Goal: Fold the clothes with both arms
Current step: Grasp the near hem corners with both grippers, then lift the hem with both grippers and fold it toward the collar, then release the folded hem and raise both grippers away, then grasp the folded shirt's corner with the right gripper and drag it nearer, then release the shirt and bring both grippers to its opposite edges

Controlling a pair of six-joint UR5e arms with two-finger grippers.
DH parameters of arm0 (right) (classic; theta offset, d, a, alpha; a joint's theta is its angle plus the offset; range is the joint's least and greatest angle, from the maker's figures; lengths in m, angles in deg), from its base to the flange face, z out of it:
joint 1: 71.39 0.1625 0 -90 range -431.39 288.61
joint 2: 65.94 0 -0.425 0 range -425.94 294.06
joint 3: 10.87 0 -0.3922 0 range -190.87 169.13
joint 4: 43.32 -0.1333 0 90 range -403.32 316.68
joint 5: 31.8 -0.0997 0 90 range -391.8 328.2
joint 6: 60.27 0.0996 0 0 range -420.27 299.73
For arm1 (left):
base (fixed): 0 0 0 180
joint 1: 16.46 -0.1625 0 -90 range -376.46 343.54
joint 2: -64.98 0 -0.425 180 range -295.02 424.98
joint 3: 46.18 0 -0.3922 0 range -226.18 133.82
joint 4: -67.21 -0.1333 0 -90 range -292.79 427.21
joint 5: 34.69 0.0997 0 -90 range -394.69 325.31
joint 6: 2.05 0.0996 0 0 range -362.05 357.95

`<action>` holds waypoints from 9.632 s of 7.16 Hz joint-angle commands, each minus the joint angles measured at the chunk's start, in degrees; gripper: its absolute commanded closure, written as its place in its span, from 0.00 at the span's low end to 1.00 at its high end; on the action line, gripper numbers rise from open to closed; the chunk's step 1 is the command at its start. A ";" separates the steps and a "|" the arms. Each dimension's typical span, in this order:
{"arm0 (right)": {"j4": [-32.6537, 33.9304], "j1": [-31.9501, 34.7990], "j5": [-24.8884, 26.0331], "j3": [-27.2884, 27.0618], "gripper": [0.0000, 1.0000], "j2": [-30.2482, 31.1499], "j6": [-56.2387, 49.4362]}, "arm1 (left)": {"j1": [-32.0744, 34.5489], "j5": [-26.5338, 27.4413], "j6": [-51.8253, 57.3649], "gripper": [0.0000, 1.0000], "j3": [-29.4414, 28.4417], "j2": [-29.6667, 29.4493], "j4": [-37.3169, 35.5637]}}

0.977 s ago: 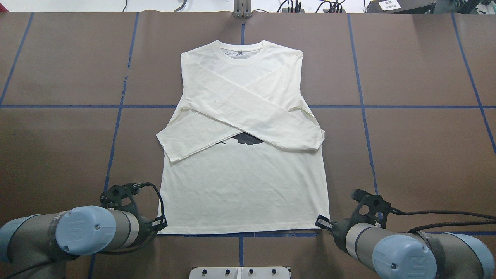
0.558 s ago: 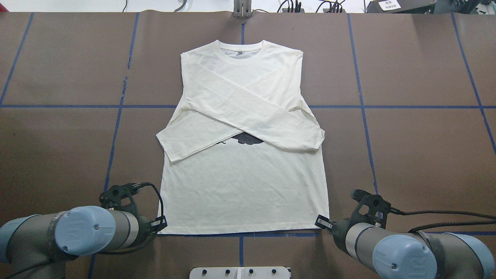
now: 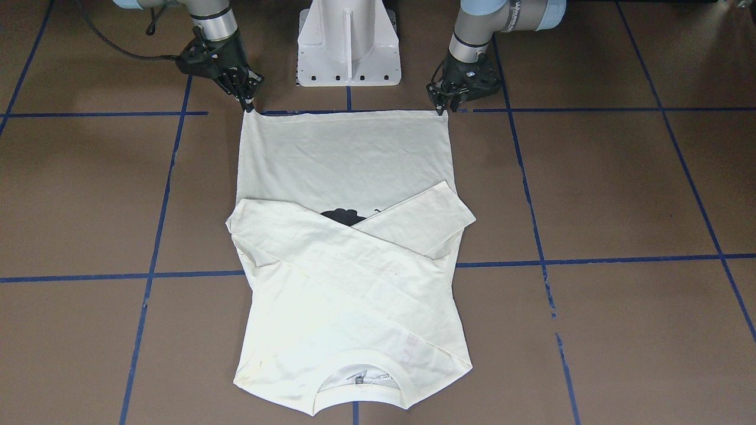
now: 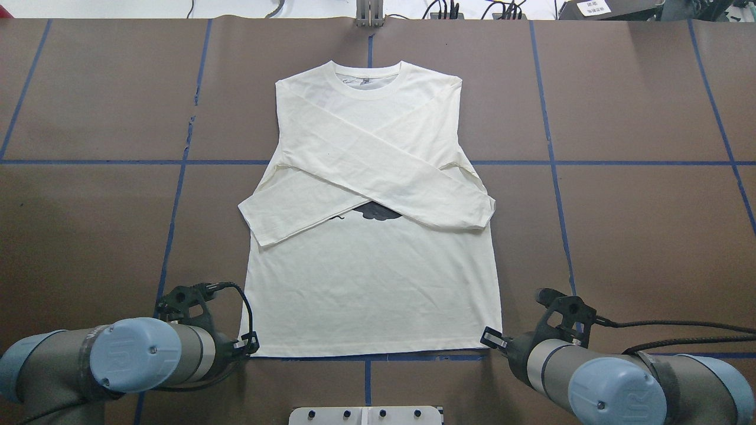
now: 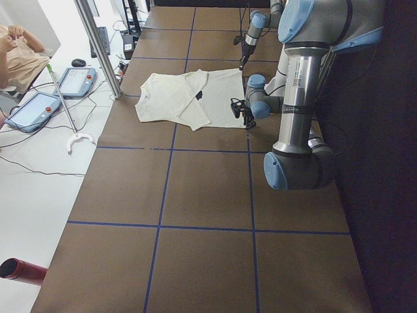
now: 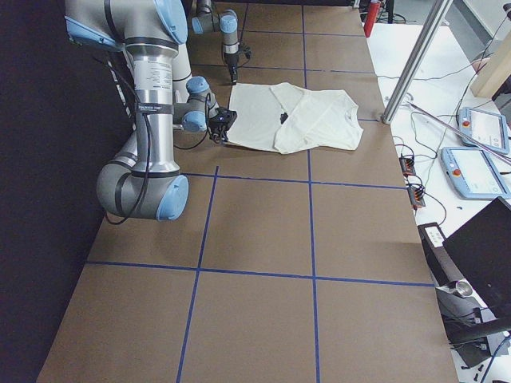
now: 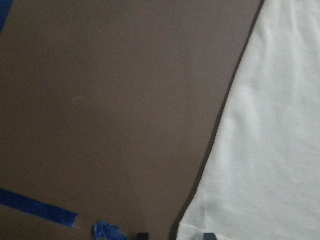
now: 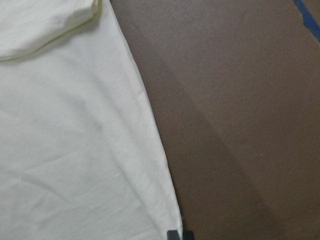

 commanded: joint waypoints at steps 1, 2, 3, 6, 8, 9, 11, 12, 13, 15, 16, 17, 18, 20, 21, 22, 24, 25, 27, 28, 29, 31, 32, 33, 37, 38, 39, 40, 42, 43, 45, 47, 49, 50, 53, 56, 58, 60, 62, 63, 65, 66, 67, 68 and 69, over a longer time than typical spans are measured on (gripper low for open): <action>0.00 0.00 0.00 0.00 1.00 0.00 0.00 | -0.12 0.00 0.01 0.59 -0.16 -0.44 -0.06; 0.00 0.00 0.00 0.00 1.00 0.00 0.00 | -0.21 0.09 0.01 0.62 -0.16 -0.44 -0.06; 0.00 0.00 0.00 0.00 1.00 0.00 0.00 | -0.21 0.09 0.01 0.62 -0.16 -0.18 -0.06; 0.00 0.09 0.00 -0.09 1.00 0.00 0.00 | -0.21 0.00 0.10 0.70 -0.51 -0.08 -0.15; 0.00 0.18 -0.18 -0.18 1.00 0.00 -0.09 | -0.21 0.00 0.01 1.00 -1.04 -0.35 -0.06; 0.00 0.18 -0.26 -0.09 1.00 0.00 -0.09 | -0.21 0.00 0.01 1.00 -0.43 -0.52 -0.15; -0.09 0.26 -0.26 -0.61 1.00 0.09 -0.09 | 0.40 -0.09 0.01 1.00 3.76 0.00 -3.37; -0.17 0.09 -0.35 -1.75 1.00 0.52 -0.18 | 0.32 -0.09 -0.16 1.00 6.66 0.09 -7.23; -0.09 -2.43 -0.44 -4.37 1.00 2.62 -0.09 | -0.38 -0.09 -3.12 1.00 9.56 1.40 -8.57; -0.17 -5.89 -1.48 -11.75 1.00 7.89 0.00 | -2.41 -0.35 -5.43 1.00 17.72 1.85 -13.57; -0.09 -0.93 -1.58 -12.04 1.00 7.48 -0.09 | -1.45 -0.35 -5.26 1.00 18.81 0.02 -13.68; 0.00 5.39 -3.58 -10.91 1.00 4.60 -0.96 | 7.34 -0.70 -2.74 1.00 17.51 -4.61 -13.51; 0.26 15.19 -10.04 -5.68 1.00 -2.04 -4.10 | 14.83 -0.97 3.12 1.00 12.98 -10.92 -13.77; 0.79 29.29 -19.14 9.50 1.00 -12.95 -13.83 | 25.58 -1.85 13.72 1.00 -0.29 -16.24 -12.11; 0.62 34.75 -20.99 19.76 1.00 -20.32 -18.50 | 28.50 -1.85 16.42 1.00 -6.52 -17.13 -7.31; 0.35 38.11 -24.05 29.17 1.00 -26.92 -20.55 | 29.31 -1.67 16.53 1.00 -15.89 -18.79 1.78; 0.26 40.68 -24.17 40.03 1.00 -33.98 -25.30 | 32.12 -1.41 16.80 1.00 -26.84 -22.13 9.33; 0.09 40.78 -24.00 46.52 1.00 -38.89 -25.75 | 32.22 -1.15 16.80 1.00 -32.80 -23.80 12.83; -3.93 40.96 -23.47 53.76 1.00 -41.48 -29.50 | 32.22 1.31 16.80 1.00 -39.34 -24.16 19.35; -4.30 41.22 -23.29 56.92 1.00 -44.09 -29.97 | 32.31 1.32 16.80 1.00 -39.54 -24.17 19.45; -4.39 41.22 -23.03 58.26 1.00 -44.64 -30.67 | 32.31 1.32 16.80 1.00 -39.97 -24.17 19.54; -4.39 40.96 -22.42 59.67 1.00 -44.65 -33.13 | 32.22 1.32 16.80 0.92 -41.55 -24.26 21.21; -4.39 40.87 -22.24 59.59 0.65 -44.73 -33.14 | 32.31 1.23 16.71 0.66 -41.74 -24.52 21.65; -4.39 40.78 -22.32 58.54 0.45 -44.47 -33.14 | 32.31 1.23 16.71 0.60 -41.65 -24.34 21.74; -3.78 39.04 -27.86 30.63 0.42 -25.88 -28.60 | 32.75 0.79 17.41 0.58 -36.90 -23.29 22.26; -3.95 37.37 -27.34 29.28 0.42 -23.84 -21.69 | 33.18 0.79 21.50 0.58 -36.90 -23.29 24.01; -3.95 35.35 -26.73 26.57 0.41 -21.64 -18.23 | 33.36 0.79 22.68 0.56 -37.51 -23.20 24.63; -4.13 33.77 -24.89 25.85 0.41 -20.32 -15.93 | 33.36 0.88 22.78 0.56 -37.78 -23.20 24.72; -4.48 30.43 -21.11 26.36 0.39 -19.86 -13.64 | 33.88 1.14 22.95 0.56 -37.87 -23.29 24.81; -4.48 29.11 -20.22 26.37 0.39 -20.04 -12.41 | 34.06 1.23 23.13 0.56 -37.78 -23.29 24.55; -4.48 26.39 -17.42 26.63 0.39 -19.60 -12.39 | 34.24 1.23 23.13 0.56 -37.87 -23.29 24.72; -4.39 25.67 -16.17 26.19 1.00 -19.60 -12.13 | 34.24 1.23 23.21 0.56 -37.87 -23.29 24.64; -4.39 25.58 -16.70 25.75 1.00 -19.77 -12.22 | 34.15 1.14 23.04 0.56 -39.53 -23.29 24.90; -4.31 25.84 -18.00 23.49 1.00 -19.34 -12.22 | 34.15 1.14 23.04 0.56 -39.54 -23.38 24.99; -4.39 25.14 -35.35 -2.41 1.00 0.05 -11.87 | 34.15 0.18 22.95 0.58 -36.58 -23.47 25.34; -4.39 14.71 -42.98 -4.40 1.00 1.93 -6.68 | 33.19 -6.33 19.46 0.58 -27.10 -20.75 25.87; -4.22 6.37 -35.05 -4.39 0.01 2.02 -6.51 | 31.96 -13.77 10.52 0.57 -18.75 -20.13 24.82; -3.78 6.04 -29.10 -4.13 0.00 2.02 -6.24 | 27.85 -17.31 2.26 0.45 -9.26 -15.23 23.59; -3.95 16.31 -28.83 -5.18 0.00 1.76 -5.98 | 20.48 -15.83 -0.60 0.42 -7.81 -14.49 13.64; -4.04 19.74 -27.78 -4.84 0.00 1.15 -6.15 | 18.61 -12.69 -0.60 0.42 -7.99 -15.46 7.73; -4.39 25.91 -27.08 -4.57 0.00 -0.34 -6.16 | 15.18 -11.43 -0.51 0.42 -11.74 -16.95 6.53; -4.31 26.62 -25.68 -4.40 0.00 -0.35 -6.24 | 15.17 -10.82 -0.60 0.42 -14.29 -18.70 6.45; -4.31 27.07 -25.58 -3.70 0.00 -0.35 -6.24 | 14.99 -9.77 -0.60 0.42 -14.40 -18.72 6.44; -4.39 27.16 -25.66 -3.69 0.00 -0.35 -6.24 | 14.47 -9.76 -0.60 0.42 -14.93 -18.72 6.44; -4.48 27.16 -25.66 -3.69 0.00 -0.53 -6.16 | 14.47 -9.67 -0.60 0.42 -15.37 -18.72 6.36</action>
